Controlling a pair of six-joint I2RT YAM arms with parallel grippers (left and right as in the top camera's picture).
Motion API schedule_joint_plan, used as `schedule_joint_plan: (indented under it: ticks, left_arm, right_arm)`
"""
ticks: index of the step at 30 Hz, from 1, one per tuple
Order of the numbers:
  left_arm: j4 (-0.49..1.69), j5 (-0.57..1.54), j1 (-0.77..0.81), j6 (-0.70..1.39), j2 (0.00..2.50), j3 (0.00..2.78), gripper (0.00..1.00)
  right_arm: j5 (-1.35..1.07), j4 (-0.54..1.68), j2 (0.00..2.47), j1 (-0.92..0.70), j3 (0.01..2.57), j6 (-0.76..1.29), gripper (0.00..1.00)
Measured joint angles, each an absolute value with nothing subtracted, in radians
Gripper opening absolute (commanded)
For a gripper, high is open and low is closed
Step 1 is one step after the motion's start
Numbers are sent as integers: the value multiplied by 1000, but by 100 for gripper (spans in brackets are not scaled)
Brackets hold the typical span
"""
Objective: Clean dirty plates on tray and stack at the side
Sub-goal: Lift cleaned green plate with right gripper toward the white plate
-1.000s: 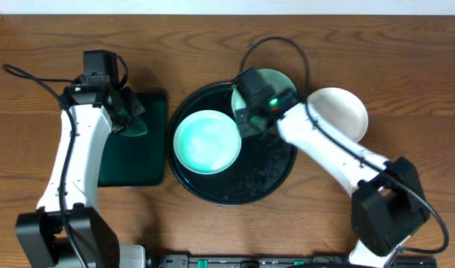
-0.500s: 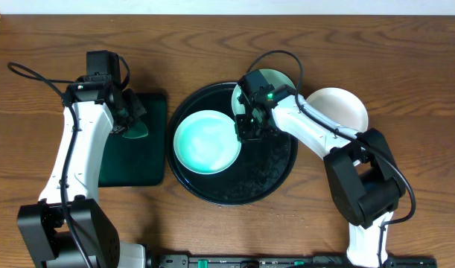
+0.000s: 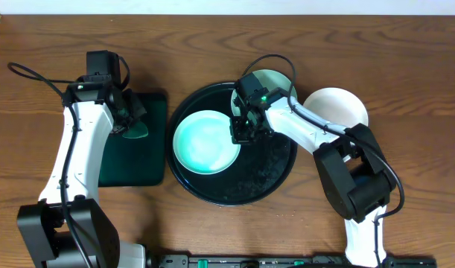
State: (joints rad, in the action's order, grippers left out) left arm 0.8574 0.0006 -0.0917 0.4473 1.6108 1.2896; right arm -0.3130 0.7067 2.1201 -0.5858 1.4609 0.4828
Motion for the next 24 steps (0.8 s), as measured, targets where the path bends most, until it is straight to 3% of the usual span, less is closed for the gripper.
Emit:
schedule_joint_plan:
  ticks: [8,14,24]
  left_arm:
    - [857,1,-92,447,1611,1290,7]
    - [855,1,-92,447,1611,1289,7]
    - [855,1,-92,447,1611,1289,7]
  right_arm:
    - [-140,767,2014,-608,1457,429,1]
    - [244,807,1800,-721,1457,316,1]
    - [916,805,1749,-987,1457,199,1]
